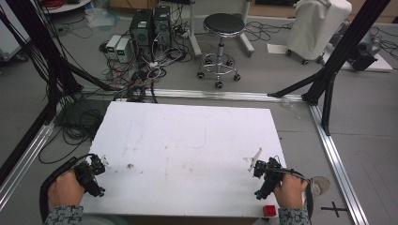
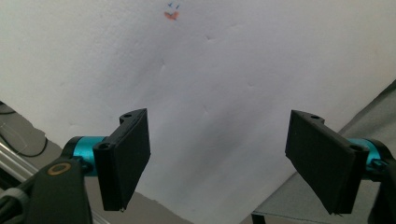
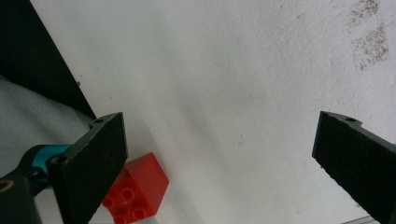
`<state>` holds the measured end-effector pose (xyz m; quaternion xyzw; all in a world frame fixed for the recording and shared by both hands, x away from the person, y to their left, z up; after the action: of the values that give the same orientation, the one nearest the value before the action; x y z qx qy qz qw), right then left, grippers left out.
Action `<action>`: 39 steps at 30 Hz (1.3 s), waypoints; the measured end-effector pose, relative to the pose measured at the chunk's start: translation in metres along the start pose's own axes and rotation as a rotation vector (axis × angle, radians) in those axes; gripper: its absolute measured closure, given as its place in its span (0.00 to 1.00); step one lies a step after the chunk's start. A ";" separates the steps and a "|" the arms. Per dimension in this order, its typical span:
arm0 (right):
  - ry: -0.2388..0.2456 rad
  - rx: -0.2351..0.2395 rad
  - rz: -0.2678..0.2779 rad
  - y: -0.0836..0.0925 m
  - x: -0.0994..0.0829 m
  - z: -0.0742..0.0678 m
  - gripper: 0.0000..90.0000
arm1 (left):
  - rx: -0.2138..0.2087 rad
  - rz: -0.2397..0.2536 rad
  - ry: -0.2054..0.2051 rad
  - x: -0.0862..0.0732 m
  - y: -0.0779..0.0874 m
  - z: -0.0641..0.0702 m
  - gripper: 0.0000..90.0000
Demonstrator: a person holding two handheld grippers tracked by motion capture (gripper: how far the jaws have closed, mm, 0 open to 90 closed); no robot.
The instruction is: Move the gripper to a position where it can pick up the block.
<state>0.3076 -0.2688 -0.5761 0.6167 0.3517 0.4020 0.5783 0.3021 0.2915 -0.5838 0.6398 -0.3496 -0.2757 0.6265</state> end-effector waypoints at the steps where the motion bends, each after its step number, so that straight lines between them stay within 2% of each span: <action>1: 0.000 0.000 0.000 0.000 0.000 0.000 0.03 | 0.000 0.000 0.000 0.000 0.000 0.000 0.25; 7: 0.020 -0.001 0.009 0.008 -0.006 0.000 0.03 | -0.013 -0.010 -0.004 -0.001 0.000 0.002 0.25; 8: 0.035 -0.010 0.012 0.010 -0.007 0.001 0.03 | -0.019 -0.014 -0.004 -0.001 0.000 0.002 0.25; 13: 0.058 0.001 0.021 0.014 -0.011 -0.001 0.03 | -0.029 -0.018 -0.001 -0.002 0.000 0.002 0.25; 16: 0.102 0.008 0.023 0.017 -0.015 -0.003 0.03 | -0.029 -0.007 0.008 -0.001 0.000 0.002 0.25; 17: 0.102 0.008 0.023 0.017 -0.015 -0.003 0.03 | -0.029 -0.007 0.008 -0.001 0.000 0.002 0.25; 20: 0.156 0.008 0.026 0.020 -0.020 -0.005 0.03 | -0.031 -0.009 0.005 -0.001 0.000 0.002 0.25; 25: 0.186 0.016 0.024 0.023 -0.027 -0.008 0.03 | -0.032 -0.004 0.007 -0.001 0.000 0.003 0.25; 26: 0.212 0.023 0.023 0.024 -0.030 -0.010 0.03 | -0.028 -0.003 0.007 -0.001 0.000 0.002 0.25; 27: 0.212 0.023 0.023 0.024 -0.030 -0.010 0.03 | -0.028 -0.003 0.007 -0.001 0.000 0.002 0.25; 28: 0.241 0.022 0.023 0.024 -0.032 -0.011 0.03 | -0.028 -0.001 0.014 -0.001 0.000 0.002 0.25; 31: 0.258 0.017 0.021 0.024 -0.034 -0.013 0.03 | -0.026 -0.002 0.008 -0.001 0.001 0.001 0.25; 34: 0.311 0.006 0.017 0.023 -0.039 -0.015 0.03 | -0.023 0.002 0.010 -0.001 0.002 0.001 0.25; 39: 0.325 0.006 0.034 0.024 -0.039 -0.017 0.03 | -0.026 0.001 0.012 -0.002 0.002 0.001 0.25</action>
<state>0.2744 -0.2988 -0.5550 0.5510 0.4313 0.5054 0.5049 0.2998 0.2920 -0.5820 0.6330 -0.3426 -0.2761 0.6369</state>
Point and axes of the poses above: each handheld gripper's, and its own axes: y roughly backward along the jaws, x roughly out of its top, z roughly to its right, the point moved 10 cm from there along -y, roughly forward along the jaws, and after that the axes turned 1 degree about -z, right-handed, at the moved point
